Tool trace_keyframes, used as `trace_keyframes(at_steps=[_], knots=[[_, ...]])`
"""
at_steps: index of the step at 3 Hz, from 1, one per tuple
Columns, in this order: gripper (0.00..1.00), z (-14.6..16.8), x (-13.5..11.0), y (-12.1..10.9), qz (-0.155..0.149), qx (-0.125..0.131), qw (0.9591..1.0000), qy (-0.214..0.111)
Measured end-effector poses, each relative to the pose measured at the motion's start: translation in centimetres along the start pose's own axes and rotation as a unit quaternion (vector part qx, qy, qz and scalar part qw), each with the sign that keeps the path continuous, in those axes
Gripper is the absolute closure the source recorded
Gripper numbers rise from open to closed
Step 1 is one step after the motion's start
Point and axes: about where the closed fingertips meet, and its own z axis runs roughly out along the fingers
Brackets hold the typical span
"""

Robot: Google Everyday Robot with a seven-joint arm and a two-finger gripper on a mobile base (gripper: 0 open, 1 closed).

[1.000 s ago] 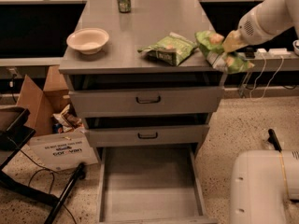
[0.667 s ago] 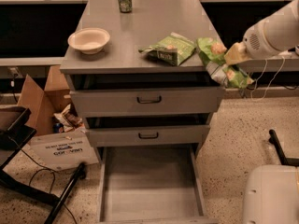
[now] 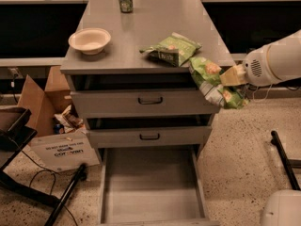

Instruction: Place green rice chip bag into bottom drawer

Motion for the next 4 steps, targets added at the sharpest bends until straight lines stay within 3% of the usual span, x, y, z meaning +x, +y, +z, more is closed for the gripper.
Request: trace_keyframes(at_steps=[1,2,3,4], knots=[[1.00,4.1,5.3,-0.5,0.025,0.000,0.9978,0.061],[1.00,10.5,14.4,-0.7,0.061,-0.016,0.9853,0.159],[1.00,18.6,24.2,0.9,0.084,-0.058,0.9612,0.256],[1.00,23.9,29.0,1.8,0.086,-0.088,0.9470,0.297]])
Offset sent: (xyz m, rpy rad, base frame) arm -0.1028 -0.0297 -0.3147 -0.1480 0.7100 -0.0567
